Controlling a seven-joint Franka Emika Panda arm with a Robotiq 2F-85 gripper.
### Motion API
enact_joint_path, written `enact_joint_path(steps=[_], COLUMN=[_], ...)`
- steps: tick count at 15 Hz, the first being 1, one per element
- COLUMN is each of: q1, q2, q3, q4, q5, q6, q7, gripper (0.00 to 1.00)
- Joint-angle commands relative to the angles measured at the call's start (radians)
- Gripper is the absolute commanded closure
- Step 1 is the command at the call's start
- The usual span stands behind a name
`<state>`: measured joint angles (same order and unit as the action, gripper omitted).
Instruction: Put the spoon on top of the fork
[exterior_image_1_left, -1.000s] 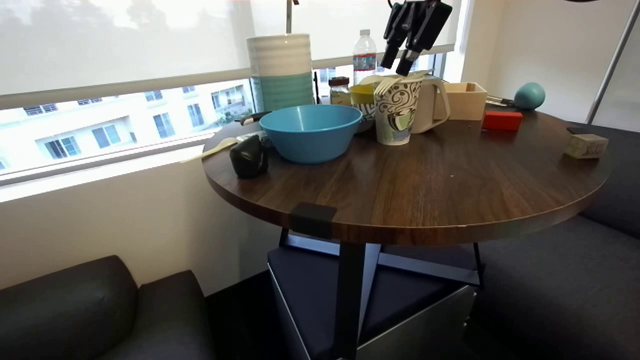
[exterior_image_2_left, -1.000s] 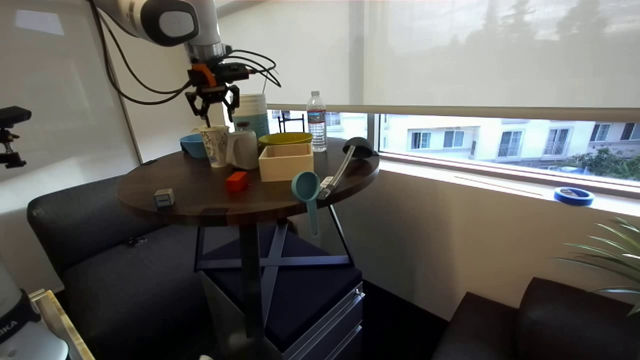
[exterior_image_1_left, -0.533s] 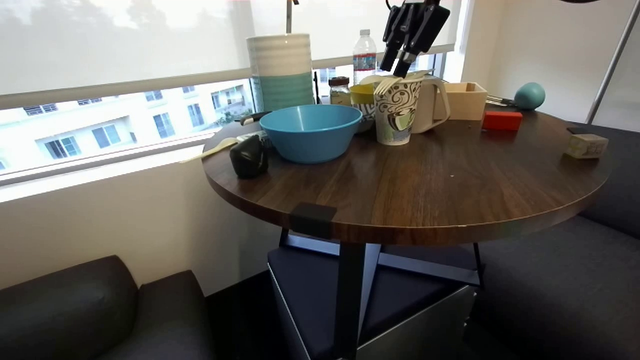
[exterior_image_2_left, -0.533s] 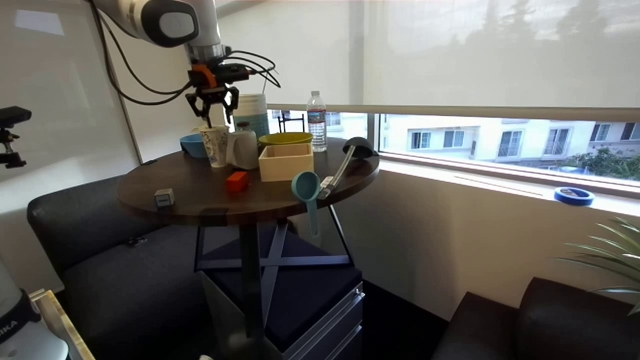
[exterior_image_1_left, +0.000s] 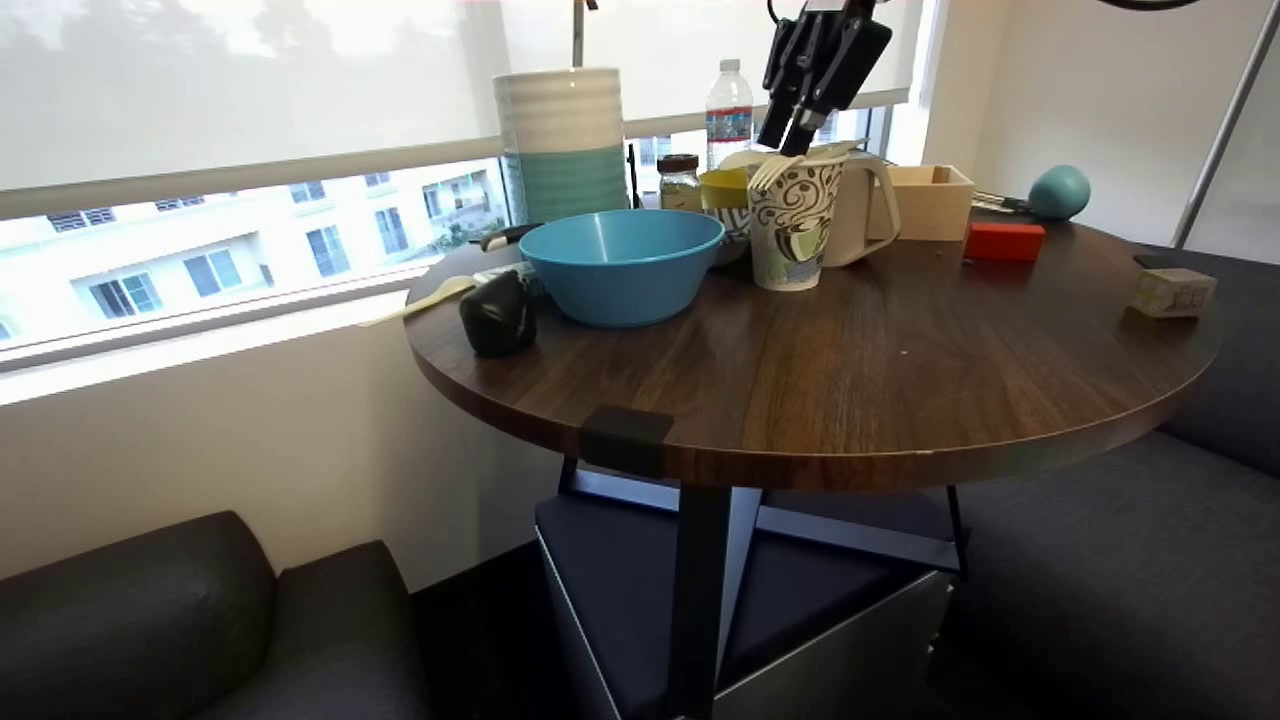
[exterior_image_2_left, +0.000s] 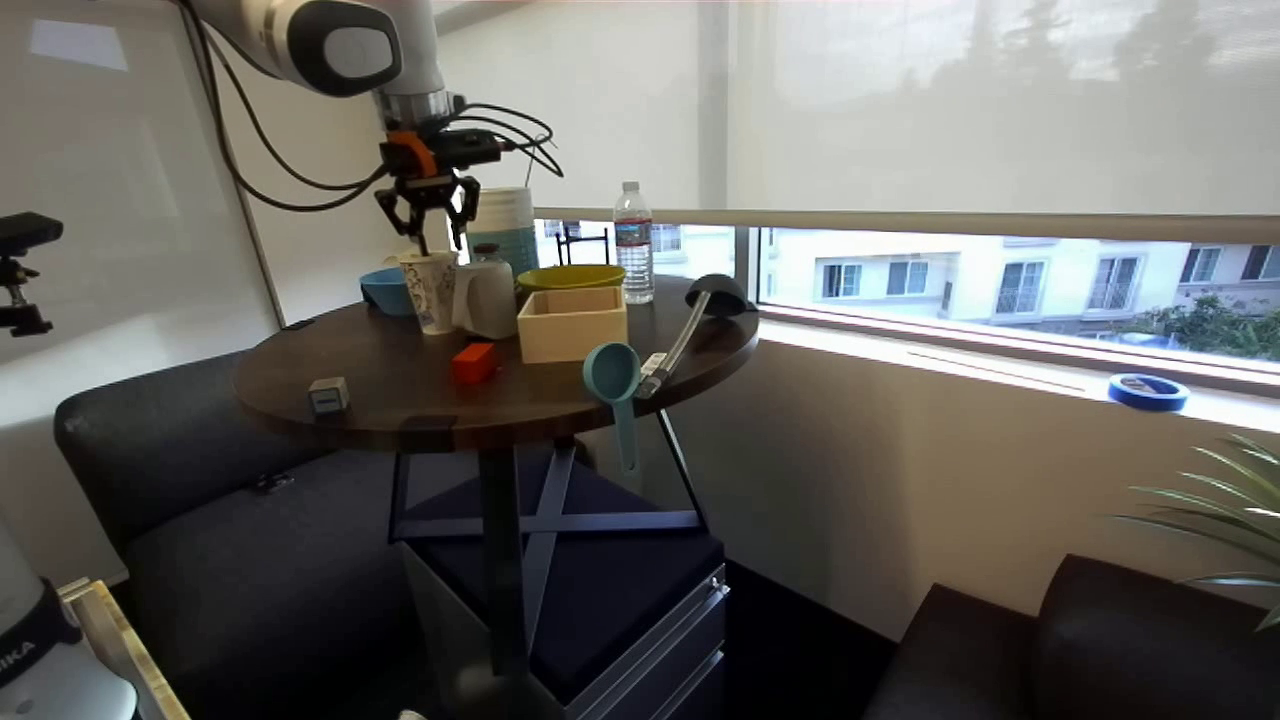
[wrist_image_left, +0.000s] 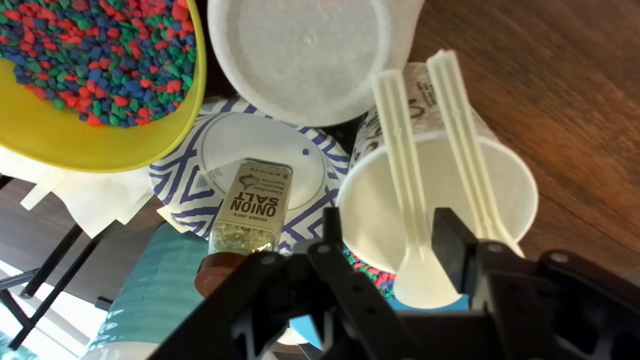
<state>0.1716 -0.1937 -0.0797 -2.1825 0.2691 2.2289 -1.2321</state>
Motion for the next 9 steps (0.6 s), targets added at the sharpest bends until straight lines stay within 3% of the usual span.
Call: enact_joint_path(steps=[1,9], q1=[-0.021,-0.026], q2=[0.021,0.024], q3=[0.018,0.021], q4=[0.028,0.032], q5=[0.02,0.013], q6=[-0.001,-0.003], q7=[-0.027,-0.03], gripper=[0.53,0.52])
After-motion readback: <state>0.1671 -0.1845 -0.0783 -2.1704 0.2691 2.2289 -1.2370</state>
